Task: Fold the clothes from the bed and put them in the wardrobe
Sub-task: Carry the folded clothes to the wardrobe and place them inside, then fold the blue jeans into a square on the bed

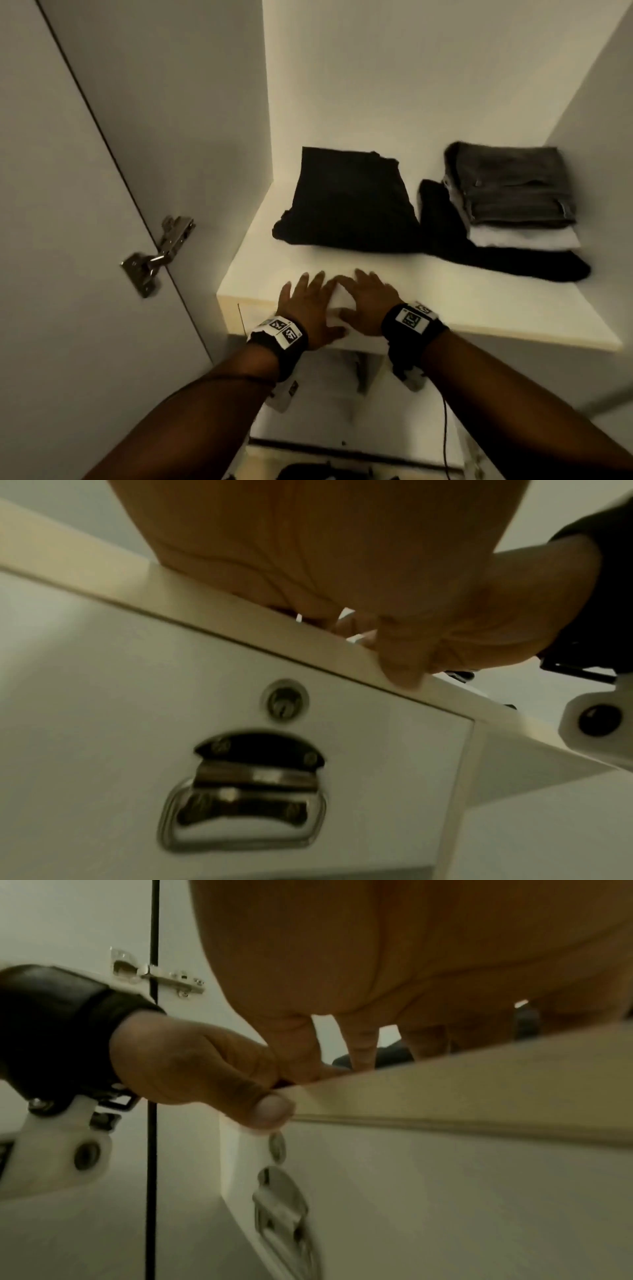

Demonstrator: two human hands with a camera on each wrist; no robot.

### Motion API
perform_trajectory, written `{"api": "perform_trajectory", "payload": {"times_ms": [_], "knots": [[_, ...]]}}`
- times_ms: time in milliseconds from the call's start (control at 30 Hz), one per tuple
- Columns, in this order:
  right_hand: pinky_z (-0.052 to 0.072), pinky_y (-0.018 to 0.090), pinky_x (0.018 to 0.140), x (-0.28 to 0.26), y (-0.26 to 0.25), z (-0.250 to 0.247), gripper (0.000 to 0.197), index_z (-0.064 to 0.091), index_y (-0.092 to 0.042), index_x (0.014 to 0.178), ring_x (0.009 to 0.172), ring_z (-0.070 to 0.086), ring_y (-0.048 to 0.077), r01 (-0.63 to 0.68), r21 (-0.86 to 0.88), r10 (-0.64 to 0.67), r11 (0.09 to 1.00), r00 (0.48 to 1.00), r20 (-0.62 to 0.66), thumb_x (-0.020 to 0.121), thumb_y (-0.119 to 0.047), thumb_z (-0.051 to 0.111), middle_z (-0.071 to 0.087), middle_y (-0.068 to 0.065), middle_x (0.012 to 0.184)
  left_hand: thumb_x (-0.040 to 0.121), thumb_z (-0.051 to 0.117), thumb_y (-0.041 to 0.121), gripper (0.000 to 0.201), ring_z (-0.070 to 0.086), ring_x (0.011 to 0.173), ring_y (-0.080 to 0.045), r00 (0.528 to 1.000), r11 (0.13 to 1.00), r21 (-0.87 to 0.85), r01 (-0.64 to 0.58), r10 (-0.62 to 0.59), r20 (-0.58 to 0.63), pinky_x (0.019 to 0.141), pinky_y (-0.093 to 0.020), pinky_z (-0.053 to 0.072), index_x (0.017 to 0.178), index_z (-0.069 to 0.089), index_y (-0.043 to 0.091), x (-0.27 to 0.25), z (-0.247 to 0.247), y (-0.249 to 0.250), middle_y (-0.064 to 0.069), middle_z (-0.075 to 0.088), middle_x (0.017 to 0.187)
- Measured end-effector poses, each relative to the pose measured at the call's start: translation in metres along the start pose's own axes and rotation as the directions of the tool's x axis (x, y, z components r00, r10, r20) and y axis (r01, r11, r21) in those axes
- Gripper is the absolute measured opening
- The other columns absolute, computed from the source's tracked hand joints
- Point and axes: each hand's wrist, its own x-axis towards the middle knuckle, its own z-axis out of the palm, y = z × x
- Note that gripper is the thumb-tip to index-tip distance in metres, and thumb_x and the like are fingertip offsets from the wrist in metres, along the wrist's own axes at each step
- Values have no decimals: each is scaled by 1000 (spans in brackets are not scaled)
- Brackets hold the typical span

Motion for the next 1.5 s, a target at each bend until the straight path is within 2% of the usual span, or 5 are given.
{"api": "perform_trajectory", "payload": {"times_ms": [233, 500, 833, 1167, 1500], "knots": [[24, 64, 117, -99, -31, 89, 103, 7, -34, 161, 156, 2, 33, -94, 90, 114, 992, 960, -257, 79, -55, 66, -1, 6, 170, 82, 61, 70, 100, -12, 155, -32, 990, 980, -160, -120, 107, -88, 122, -62, 13, 160, 8, 36, -86, 60, 21, 0, -19, 168], [37, 41, 115, -274, -43, 177, 82, 29, -31, 157, 145, 36, 29, -302, 301, 308, 905, 951, 28, 88, -49, 69, 39, 5, 158, 79, 73, 64, 97, 18, 153, -33, 880, 906, -232, -355, 408, 245, 120, -46, 33, 158, 22, 41, -189, 131, 67, 4, -33, 163], [42, 24, 95, -510, -116, 349, 55, 53, -21, 143, 119, 62, 21, -641, 425, 511, 639, 767, 387, 95, -45, 65, 68, -2, 128, 89, 64, 64, 77, 41, 142, -25, 512, 795, 29, -605, 361, 779, 116, -36, 36, 154, 37, 31, -364, 250, 96, -1, 39, 159], [46, 29, 93, -725, -309, 458, 44, 57, -24, 135, 118, 60, 22, -866, 493, 821, 76, 335, 462, 97, -46, 57, 72, -5, 117, 91, 66, 57, 70, 54, 132, -21, 97, 430, -169, -887, 531, 842, 110, -31, 42, 149, 48, 23, -537, 271, 120, -1, 50, 152], [53, 32, 82, -772, -567, 499, 28, 65, -28, 117, 103, 65, 28, -635, 498, 783, -591, -300, 545, 94, -43, 58, 71, 3, 112, 90, 66, 54, 44, 63, 113, -18, -190, -43, -218, -975, 668, 720, 93, -26, 46, 128, 64, 33, -624, 266, 110, 10, 69, 119]]}}
